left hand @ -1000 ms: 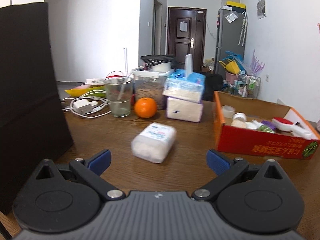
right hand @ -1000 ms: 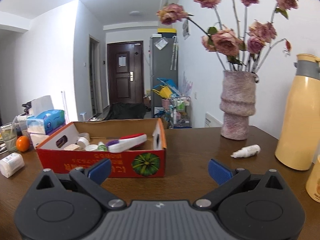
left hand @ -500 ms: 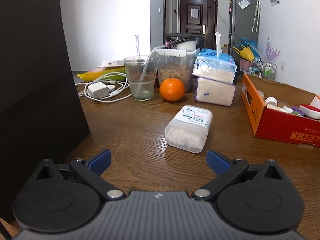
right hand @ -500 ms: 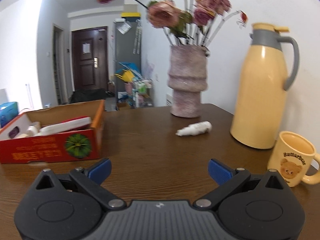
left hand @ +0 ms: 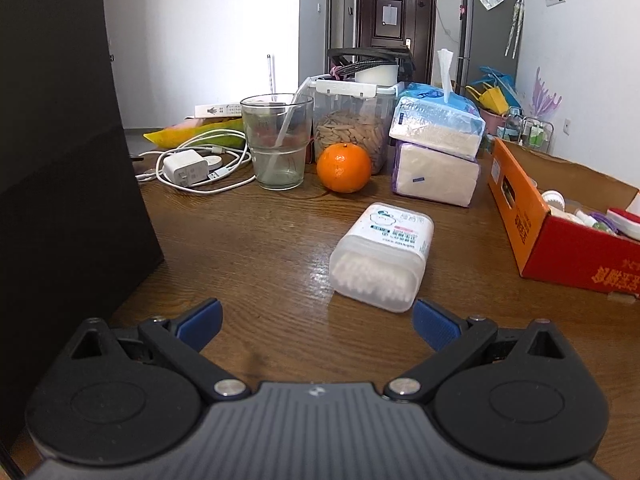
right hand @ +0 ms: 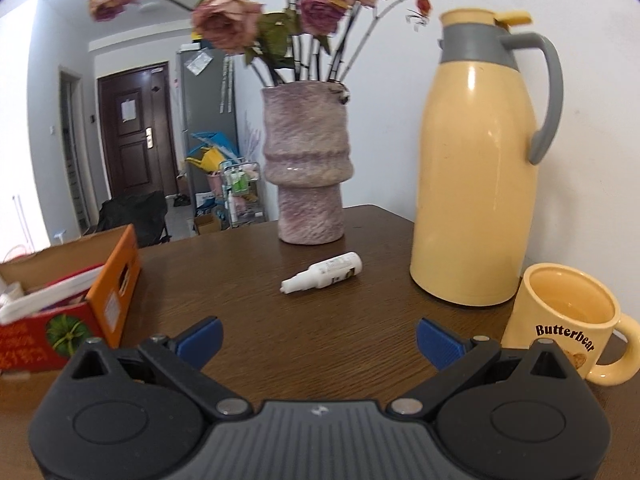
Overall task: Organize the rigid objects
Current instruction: 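Move the left gripper to the cotton-bud box and the right to the spray bottle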
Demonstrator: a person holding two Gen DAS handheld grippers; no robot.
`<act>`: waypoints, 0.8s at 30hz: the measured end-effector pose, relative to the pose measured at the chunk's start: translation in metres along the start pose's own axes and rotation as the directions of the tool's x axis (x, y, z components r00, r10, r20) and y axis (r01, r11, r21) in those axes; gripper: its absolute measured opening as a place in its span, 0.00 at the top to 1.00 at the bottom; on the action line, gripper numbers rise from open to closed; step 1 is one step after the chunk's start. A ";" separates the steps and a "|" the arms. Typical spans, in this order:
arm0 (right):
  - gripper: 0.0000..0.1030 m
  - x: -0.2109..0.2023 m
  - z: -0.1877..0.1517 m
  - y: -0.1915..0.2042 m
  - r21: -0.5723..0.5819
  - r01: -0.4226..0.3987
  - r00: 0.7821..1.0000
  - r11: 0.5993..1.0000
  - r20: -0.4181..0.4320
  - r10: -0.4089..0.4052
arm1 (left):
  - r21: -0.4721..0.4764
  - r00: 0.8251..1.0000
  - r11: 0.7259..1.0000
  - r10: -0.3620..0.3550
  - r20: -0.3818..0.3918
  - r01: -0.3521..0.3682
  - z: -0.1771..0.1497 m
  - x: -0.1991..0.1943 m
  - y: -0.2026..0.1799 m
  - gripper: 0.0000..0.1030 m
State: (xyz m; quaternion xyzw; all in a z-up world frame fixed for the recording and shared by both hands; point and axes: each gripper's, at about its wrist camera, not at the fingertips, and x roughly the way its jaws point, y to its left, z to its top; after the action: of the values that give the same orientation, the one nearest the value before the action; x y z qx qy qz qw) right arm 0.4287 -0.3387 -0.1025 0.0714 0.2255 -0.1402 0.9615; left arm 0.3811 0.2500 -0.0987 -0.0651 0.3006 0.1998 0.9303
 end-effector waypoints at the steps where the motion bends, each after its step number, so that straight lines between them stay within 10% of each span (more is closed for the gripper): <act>1: 0.00 0.003 0.001 -0.002 0.010 0.001 1.000 1.000 -0.001 -0.001 | -0.005 1.000 1.000 -0.004 0.000 0.004 0.002 0.003 0.000 0.00; 24: 0.00 0.064 0.009 0.016 0.050 0.029 0.998 0.998 -0.050 -0.027 | -0.037 0.998 0.999 -0.007 -0.060 0.005 0.025 0.061 -0.041 0.00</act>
State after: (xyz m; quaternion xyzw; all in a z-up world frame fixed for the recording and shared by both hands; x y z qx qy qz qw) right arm 0.4919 -0.3407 -0.1227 0.0961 0.2465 -0.1577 0.9514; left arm 0.4558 0.2392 -0.1142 -0.0891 0.3246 0.2002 0.9201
